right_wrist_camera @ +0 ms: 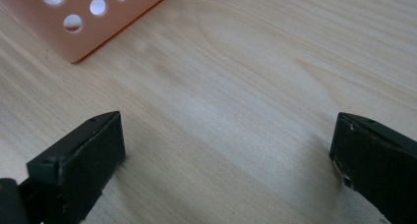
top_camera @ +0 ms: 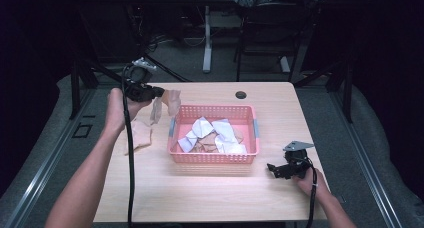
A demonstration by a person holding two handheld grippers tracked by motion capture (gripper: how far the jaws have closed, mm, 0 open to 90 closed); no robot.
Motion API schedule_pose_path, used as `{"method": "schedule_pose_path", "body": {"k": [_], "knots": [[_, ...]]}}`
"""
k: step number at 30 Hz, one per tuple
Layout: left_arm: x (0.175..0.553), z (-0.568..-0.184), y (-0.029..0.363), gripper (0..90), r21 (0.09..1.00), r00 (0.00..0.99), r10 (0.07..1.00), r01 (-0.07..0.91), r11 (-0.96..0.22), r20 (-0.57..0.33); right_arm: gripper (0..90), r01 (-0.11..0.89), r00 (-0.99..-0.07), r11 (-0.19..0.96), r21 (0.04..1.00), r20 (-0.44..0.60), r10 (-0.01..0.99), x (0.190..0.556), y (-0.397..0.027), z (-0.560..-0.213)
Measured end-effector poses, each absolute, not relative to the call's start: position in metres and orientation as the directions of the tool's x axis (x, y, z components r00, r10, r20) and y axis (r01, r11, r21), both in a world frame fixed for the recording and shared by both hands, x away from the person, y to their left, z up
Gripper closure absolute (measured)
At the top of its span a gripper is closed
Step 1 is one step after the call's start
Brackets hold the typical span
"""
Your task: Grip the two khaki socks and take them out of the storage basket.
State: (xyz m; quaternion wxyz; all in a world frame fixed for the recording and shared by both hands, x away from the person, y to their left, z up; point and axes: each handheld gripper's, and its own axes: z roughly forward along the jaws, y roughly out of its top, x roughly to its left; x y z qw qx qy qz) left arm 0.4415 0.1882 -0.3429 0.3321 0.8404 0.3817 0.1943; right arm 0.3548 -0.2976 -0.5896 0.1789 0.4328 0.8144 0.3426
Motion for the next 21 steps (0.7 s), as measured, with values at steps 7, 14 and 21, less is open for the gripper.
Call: {"method": "schedule_pose_path", "body": {"k": [7,14,21], "knots": [[0.440,-0.345,0.207,88.4,0.705,0.606,0.793,0.535,-0.466,0.064,0.0,0.583,-0.561,0.391,0.712,0.005,0.828,0.355,-0.298,-0.590],[0.437,-0.347,0.226,88.4,0.704,0.575,0.816,0.555,-0.443,0.060,0.0,0.583,-0.561,0.391,0.712,0.004,0.828,0.355,-0.298,-0.590],[0.432,-0.358,0.253,88.4,0.700,0.530,0.847,0.593,-0.399,0.034,0.0,0.583,-0.561,0.391,0.713,0.005,0.828,0.355,-0.298,-0.590]]}}
